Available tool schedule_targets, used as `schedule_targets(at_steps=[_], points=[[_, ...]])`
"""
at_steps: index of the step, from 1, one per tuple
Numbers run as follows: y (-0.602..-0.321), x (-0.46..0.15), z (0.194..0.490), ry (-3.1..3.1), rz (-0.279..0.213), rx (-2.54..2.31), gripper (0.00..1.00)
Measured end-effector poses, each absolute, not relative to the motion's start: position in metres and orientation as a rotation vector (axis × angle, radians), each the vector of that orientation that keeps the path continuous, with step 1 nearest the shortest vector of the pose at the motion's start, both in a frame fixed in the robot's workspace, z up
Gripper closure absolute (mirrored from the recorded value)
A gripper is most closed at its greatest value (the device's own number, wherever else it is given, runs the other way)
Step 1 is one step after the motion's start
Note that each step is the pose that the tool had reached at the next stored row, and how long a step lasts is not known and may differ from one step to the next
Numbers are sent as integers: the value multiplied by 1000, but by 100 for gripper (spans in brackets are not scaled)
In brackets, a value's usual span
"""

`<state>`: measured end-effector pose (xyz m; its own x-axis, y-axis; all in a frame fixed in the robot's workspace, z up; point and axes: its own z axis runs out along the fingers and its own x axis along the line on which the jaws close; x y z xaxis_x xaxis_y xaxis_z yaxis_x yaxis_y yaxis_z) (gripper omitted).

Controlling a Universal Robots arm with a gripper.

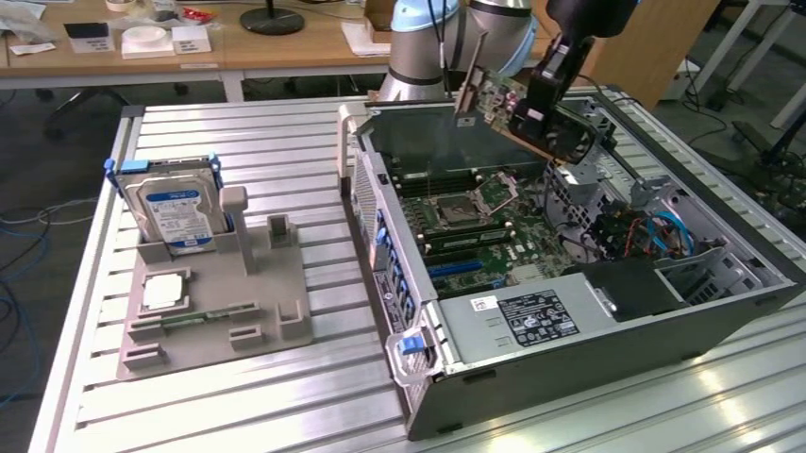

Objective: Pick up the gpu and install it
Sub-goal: 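Insert the gpu into the slot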

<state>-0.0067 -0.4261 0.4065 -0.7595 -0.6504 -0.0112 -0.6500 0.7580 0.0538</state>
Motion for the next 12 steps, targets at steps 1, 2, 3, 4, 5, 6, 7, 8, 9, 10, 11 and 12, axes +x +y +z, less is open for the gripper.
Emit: schedule_targets(at_steps=[1, 2, 3, 4, 5, 6, 7, 8, 9, 10, 11, 12], points=[[-426, -7, 407, -2931, -85, 1104, 72], [-426, -7, 406, -2924, -85, 1122, 72], [-426, -7, 406, -2917, -85, 1140, 72], [-426, -7, 407, -2909, -85, 1158, 72], [-426, -7, 406, -2901, -85, 1176, 72], [-426, -7, 406, -2894, -85, 1193, 72], [-426, -7, 406, -2887, -84, 1210, 72], [-426, -7, 406, -2879, -84, 1227, 72], [-426, -7, 406, -2871, -84, 1245, 72], [-426, -7, 406, -2863, -84, 1263, 72], [-426, -7, 406, -2855, -84, 1280, 72], [-426, -7, 406, -2847, -84, 1297, 72]])
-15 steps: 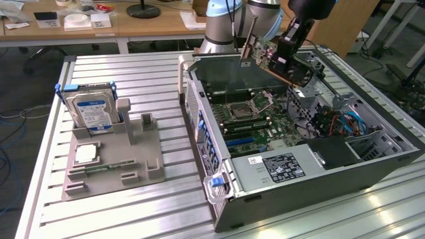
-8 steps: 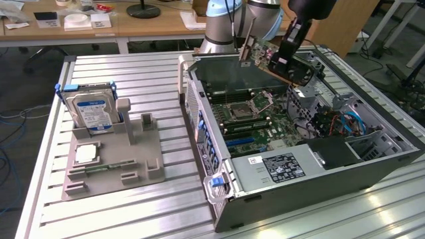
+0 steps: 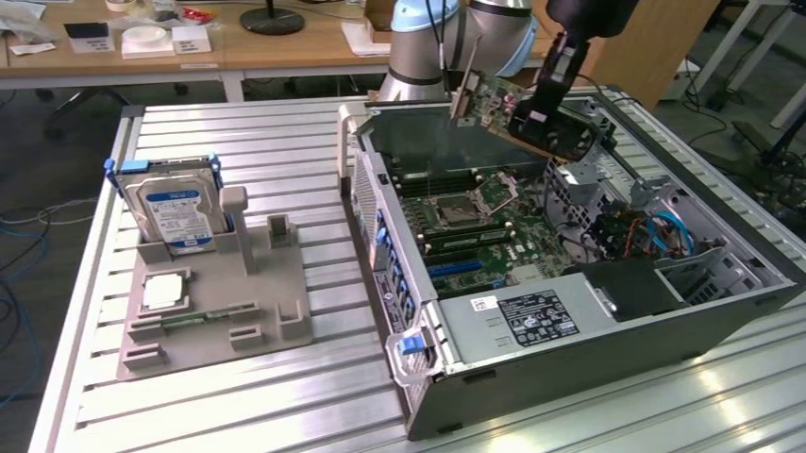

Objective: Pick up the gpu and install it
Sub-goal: 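Insert the gpu into the slot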

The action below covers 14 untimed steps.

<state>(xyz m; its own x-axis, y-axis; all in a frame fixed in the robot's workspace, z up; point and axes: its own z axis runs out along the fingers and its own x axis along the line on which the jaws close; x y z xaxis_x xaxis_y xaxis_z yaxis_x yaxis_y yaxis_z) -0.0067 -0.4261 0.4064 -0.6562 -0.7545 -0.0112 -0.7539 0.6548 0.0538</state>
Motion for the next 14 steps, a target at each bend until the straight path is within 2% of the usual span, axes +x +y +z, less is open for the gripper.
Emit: schedule_targets(at_steps=[14], points=[[-426, -7, 406, -2711, -81, 1552, 72]])
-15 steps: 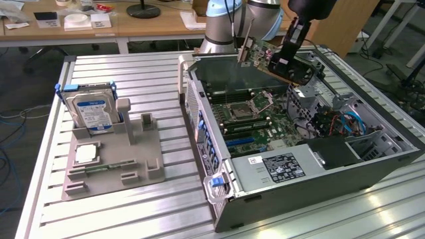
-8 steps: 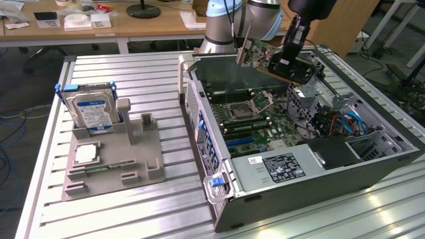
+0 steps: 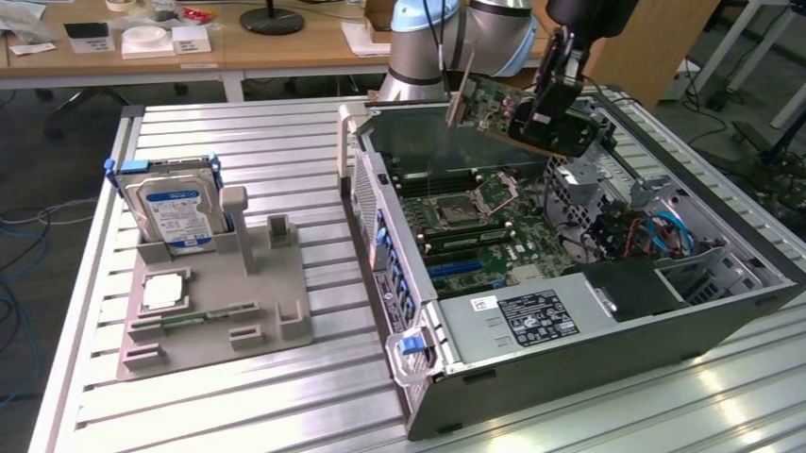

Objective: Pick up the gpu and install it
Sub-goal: 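Insert the gpu into the slot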

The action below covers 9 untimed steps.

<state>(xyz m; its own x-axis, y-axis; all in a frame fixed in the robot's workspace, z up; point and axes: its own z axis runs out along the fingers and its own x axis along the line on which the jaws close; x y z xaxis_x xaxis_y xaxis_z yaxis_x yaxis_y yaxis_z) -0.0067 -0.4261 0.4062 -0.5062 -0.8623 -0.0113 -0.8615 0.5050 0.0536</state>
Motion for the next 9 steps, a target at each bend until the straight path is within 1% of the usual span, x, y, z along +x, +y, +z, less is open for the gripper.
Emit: schedule_targets(at_steps=[4, 9], points=[[-426, -7, 406, -2682, -74, 1614, 72], [-426, -7, 405, -2683, -48, 1666, 72]])
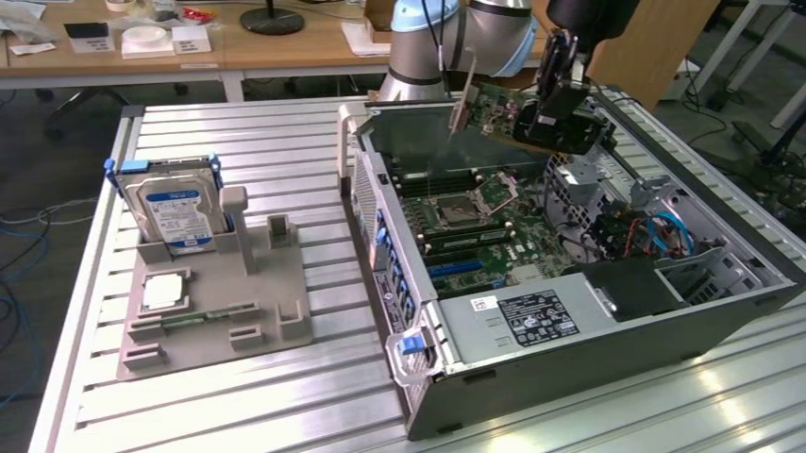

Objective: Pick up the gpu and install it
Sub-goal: 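Insert the gpu into the slot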

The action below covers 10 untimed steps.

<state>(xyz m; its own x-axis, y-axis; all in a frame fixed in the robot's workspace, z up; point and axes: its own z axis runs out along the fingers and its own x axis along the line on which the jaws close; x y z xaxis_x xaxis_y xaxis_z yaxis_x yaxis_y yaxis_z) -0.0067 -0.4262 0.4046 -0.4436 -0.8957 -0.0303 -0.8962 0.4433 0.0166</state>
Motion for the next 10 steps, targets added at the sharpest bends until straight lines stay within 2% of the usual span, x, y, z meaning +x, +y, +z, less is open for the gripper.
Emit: schedule_targets(at_steps=[4, 10], points=[[-426, -7, 404, 2619, 24, -1660, 72], [-427, -7, 402, 2542, 20, -1764, 72]])
